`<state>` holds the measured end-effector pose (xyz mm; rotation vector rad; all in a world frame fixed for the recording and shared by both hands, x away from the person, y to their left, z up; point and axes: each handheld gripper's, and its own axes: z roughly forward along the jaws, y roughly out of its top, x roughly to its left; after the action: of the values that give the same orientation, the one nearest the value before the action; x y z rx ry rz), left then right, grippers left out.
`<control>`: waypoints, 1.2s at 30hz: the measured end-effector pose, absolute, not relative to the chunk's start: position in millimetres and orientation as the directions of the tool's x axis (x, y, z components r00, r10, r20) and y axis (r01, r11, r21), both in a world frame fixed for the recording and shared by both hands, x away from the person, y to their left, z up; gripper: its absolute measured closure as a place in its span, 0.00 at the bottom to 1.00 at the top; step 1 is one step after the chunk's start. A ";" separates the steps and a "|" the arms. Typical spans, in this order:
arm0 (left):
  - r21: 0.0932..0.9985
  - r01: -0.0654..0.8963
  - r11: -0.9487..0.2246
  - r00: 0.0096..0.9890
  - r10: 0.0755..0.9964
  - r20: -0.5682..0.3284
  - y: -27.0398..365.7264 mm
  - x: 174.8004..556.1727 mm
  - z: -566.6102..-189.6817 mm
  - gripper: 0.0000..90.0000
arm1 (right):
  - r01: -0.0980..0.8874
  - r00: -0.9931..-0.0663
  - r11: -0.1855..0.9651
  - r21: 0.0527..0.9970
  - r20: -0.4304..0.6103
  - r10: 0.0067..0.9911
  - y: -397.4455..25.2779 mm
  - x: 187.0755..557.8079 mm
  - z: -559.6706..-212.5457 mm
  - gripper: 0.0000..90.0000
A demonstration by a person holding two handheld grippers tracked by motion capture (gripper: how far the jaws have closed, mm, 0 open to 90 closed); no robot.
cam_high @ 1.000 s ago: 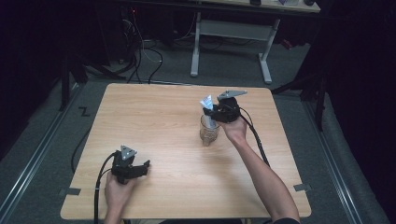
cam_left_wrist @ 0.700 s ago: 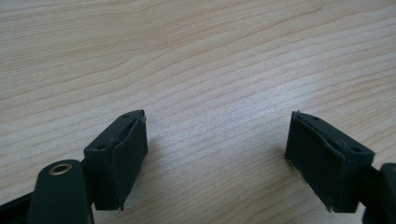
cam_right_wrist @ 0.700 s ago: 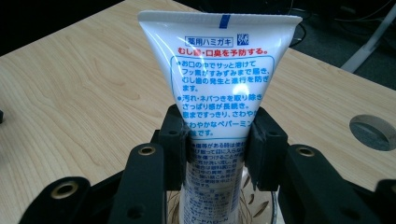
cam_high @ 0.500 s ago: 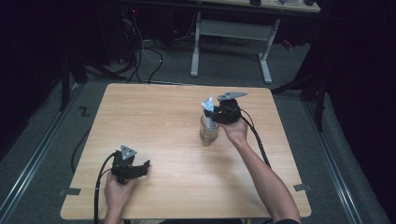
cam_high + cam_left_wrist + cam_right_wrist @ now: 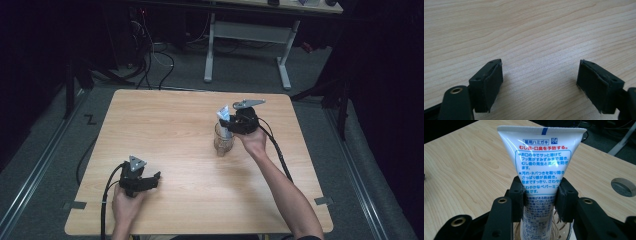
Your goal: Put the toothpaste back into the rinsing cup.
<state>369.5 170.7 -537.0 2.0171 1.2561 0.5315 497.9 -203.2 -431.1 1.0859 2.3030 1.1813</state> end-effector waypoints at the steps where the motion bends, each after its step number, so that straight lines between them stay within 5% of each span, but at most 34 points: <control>1: 0.736 0.611 -0.292 0.448 0.894 -0.016 170.7 369.5 -537.0 0.23 | 0.477 -0.655 0.367 0.798 0.046 0.754 -203.3 497.7 -431.1 0.70; 36: 0.736 0.611 -0.292 0.448 0.894 -0.017 170.7 369.5 -537.0 0.23 | 0.489 -0.657 0.382 0.784 0.043 0.753 -208.5 490.2 -445.6 0.70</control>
<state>369.5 170.7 -537.0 2.0172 1.2560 0.5315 490.2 -208.5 -445.6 1.0864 2.3256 1.1545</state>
